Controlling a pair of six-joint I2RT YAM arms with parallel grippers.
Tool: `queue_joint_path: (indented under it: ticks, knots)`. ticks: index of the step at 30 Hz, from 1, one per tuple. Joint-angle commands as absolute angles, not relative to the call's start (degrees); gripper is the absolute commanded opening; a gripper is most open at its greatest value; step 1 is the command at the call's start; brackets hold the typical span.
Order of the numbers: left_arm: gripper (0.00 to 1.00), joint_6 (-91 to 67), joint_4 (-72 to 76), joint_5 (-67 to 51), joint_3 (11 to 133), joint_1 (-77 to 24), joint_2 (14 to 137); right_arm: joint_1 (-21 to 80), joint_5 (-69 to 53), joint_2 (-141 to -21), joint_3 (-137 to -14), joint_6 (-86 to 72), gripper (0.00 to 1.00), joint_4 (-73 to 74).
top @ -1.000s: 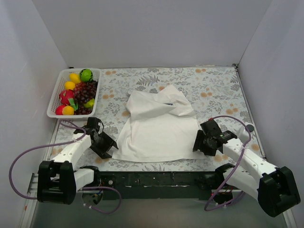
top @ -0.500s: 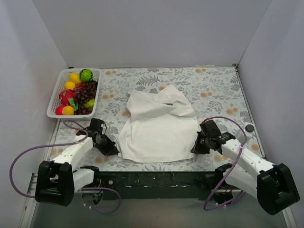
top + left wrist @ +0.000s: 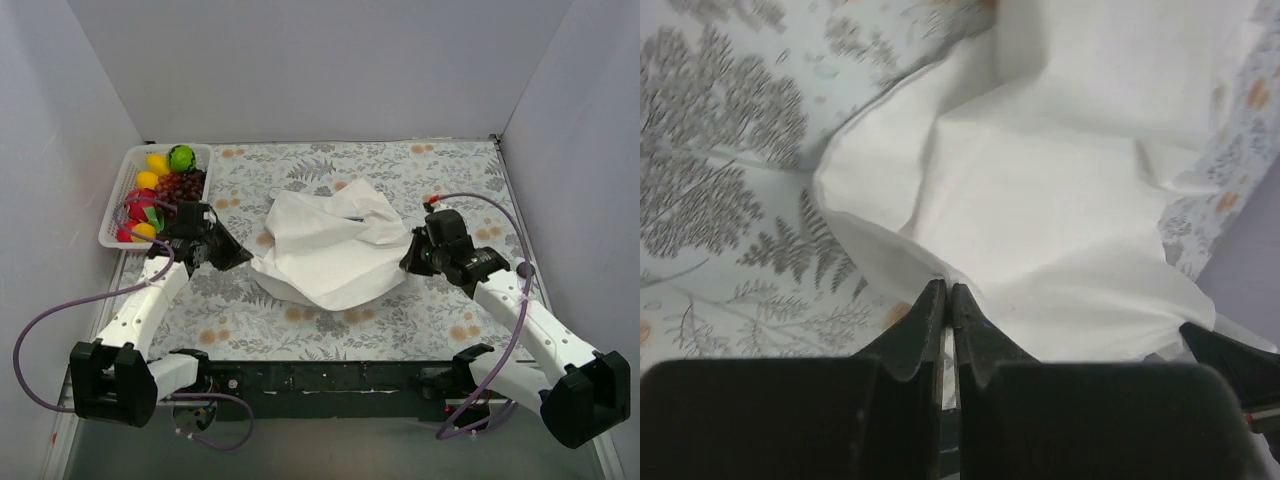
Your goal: Pin the brooch onto the clothing
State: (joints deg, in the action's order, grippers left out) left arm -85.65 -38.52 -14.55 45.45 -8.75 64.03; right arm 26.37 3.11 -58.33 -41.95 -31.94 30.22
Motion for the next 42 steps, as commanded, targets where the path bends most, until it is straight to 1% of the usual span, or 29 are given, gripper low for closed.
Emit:
queue_joint_path:
  ticks: [1,3,4,5,6,8,9,11,14,21,26,34,38,42]
  knots:
    - [0.0,-80.9,-31.0,-16.6,55.3,-8.9,66.3,26.5,6.6,-60.0,-53.8,-25.5,0.01,24.0]
    - [0.0,-79.3,-28.4,-18.3,60.9,-8.9,67.3,26.5,6.7,-62.3,-58.4,-23.9,0.01,23.9]
    - [0.0,-78.8,-27.6,-18.8,62.9,-8.9,67.6,26.5,5.9,-62.8,-63.4,-23.2,0.01,23.4]
    - [0.0,-78.3,-27.0,-19.1,64.8,-8.9,67.9,26.5,5.5,-63.4,-65.7,-22.4,0.01,23.3]
    - [0.0,-77.4,-26.2,-19.2,69.6,-8.9,68.4,26.5,5.0,-64.3,-68.6,-21.7,0.01,23.4]
    - [0.0,-76.2,-25.9,-18.6,74.9,-8.9,69.1,26.5,4.7,-65.0,-76.6,-20.0,0.01,24.2]
    - [0.0,-75.8,-25.8,-18.0,79.7,-8.8,69.3,26.5,4.4,-65.2,-79.0,-19.3,0.01,24.3]
    - [0.0,-74.3,-25.6,-17.1,84.5,-8.9,69.6,26.5,4.7,-64.9,-84.8,-18.1,0.01,23.6]
    - [0.0,-72.1,-24.2,-17.0,92.4,-8.9,68.9,26.4,4.2,-63.5,-90.2,-17.0,0.01,21.6]
    - [0.0,-69.0,-23.1,-17.8,105.4,-8.8,66.4,26.5,0.4,-56.5,-94.3,-16.1,0.01,15.4]
    - [0.0,-68.8,-25.6,-17.1,113.3,-8.9,65.7,26.5,-5.9,-54.4,-98.2,-15.9,0.01,15.0]
    - [0.0,-69.1,-27.2,-18.1,116.7,-8.9,67.0,26.5,-5.0,-54.2,-104.0,-14.2,0.01,15.1]
    - [0.0,-67.9,-28.6,-16.8,117.6,-8.9,69.3,26.5,-2.4,-55.1,-102.5,-13.6,0.01,15.0]
    - [0.0,-67.1,-30.3,-15.5,118.5,-8.9,73.0,26.5,-0.9,-58.5,-102.1,-13.4,0.01,16.6]
